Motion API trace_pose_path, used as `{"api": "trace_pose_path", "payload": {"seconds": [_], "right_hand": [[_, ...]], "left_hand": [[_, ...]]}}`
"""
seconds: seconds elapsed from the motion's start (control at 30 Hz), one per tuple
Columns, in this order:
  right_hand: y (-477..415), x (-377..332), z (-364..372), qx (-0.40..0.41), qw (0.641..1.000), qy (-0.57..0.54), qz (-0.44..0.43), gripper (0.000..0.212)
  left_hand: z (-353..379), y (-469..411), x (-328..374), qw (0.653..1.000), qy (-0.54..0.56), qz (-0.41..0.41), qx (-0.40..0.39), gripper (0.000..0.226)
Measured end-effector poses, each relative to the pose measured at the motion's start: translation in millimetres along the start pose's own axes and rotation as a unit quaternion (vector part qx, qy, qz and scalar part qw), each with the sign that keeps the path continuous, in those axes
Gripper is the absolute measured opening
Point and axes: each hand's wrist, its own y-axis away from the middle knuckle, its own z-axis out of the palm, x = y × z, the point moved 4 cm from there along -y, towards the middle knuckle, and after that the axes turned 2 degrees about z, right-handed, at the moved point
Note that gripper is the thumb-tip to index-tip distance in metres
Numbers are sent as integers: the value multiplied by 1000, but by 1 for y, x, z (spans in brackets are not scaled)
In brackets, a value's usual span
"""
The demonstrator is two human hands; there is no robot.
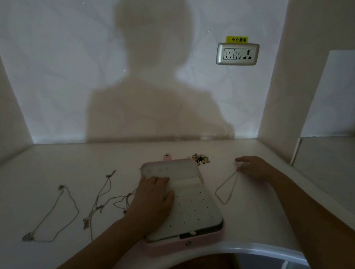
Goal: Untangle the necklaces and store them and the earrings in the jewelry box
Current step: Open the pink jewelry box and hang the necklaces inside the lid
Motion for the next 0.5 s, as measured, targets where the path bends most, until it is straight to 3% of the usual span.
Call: {"api": "trace_pose_path", "payload": {"seconds": [0.17,0.3,0.5], "right_hand": [[-9,11,-17,-25,999,-33,-34,24],[-15,13,-19,-19,998,20,-53,17],[-16,5,-14,-41,995,85,-39,25]], "left_hand": [[1,0,2,1000,-21,15,14,44],[3,-2,2,999,-24,24,16,44],[4,-11,1,999,-39,24,-7,38]]}}
